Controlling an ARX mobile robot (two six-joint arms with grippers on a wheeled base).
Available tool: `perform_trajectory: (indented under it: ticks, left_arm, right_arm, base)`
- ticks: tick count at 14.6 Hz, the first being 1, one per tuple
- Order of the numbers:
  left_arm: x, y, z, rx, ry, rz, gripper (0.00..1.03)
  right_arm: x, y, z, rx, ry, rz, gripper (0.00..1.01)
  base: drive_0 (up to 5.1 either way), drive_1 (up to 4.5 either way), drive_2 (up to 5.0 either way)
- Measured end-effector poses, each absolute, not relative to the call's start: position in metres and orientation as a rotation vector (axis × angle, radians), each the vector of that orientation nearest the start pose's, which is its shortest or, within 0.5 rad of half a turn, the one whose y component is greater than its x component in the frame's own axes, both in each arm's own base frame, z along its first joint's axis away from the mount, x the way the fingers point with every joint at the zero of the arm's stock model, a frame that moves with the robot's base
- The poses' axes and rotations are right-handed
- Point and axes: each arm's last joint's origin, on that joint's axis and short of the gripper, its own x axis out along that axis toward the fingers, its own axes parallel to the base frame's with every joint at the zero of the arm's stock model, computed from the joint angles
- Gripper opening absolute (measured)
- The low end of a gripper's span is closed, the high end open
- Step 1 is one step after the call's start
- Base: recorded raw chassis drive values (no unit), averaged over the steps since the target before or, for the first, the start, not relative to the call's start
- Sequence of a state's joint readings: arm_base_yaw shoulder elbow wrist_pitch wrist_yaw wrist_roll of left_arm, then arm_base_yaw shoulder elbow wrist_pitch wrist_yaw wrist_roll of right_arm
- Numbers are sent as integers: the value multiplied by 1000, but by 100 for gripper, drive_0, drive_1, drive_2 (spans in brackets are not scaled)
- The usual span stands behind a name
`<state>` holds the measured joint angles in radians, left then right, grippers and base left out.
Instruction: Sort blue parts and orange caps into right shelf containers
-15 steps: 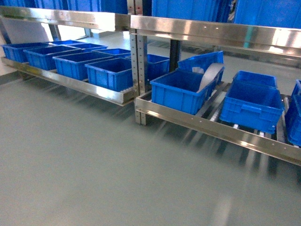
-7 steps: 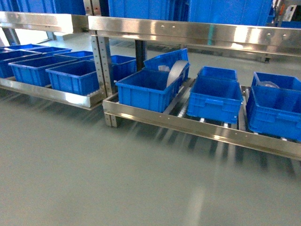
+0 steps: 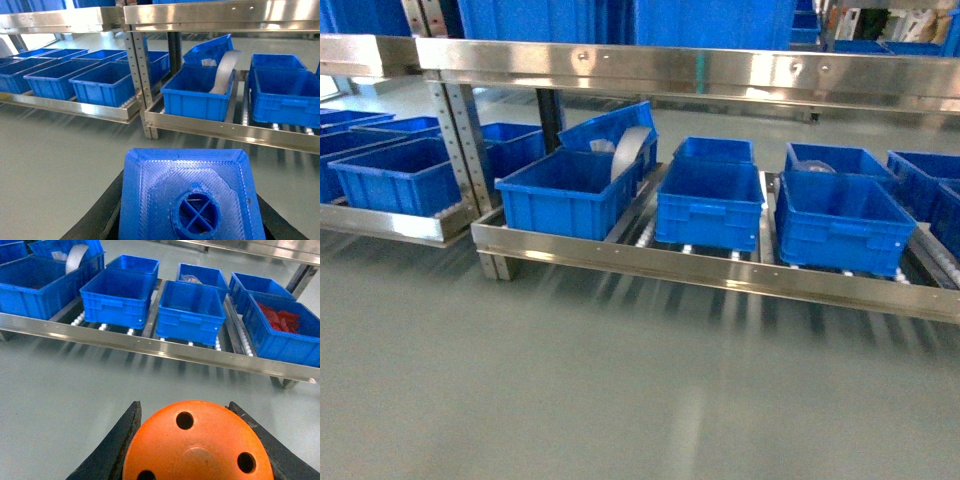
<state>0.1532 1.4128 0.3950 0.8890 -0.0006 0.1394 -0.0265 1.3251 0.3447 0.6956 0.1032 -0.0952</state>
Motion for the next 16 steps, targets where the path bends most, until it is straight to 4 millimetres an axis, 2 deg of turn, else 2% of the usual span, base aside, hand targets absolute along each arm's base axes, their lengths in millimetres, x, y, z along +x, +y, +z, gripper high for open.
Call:
perform_trajectory:
  ticks: [7,16]
  left_arm:
    - [251,39,175,129,138,144,45]
    - [251,38,175,129,139,143,45]
  right_arm:
    - [235,-9,162,-105,291,-116,44]
    - [234,-9,162,-106,290,-119,44]
  base:
    - [-149,-149,-149]
    - [0,0,0]
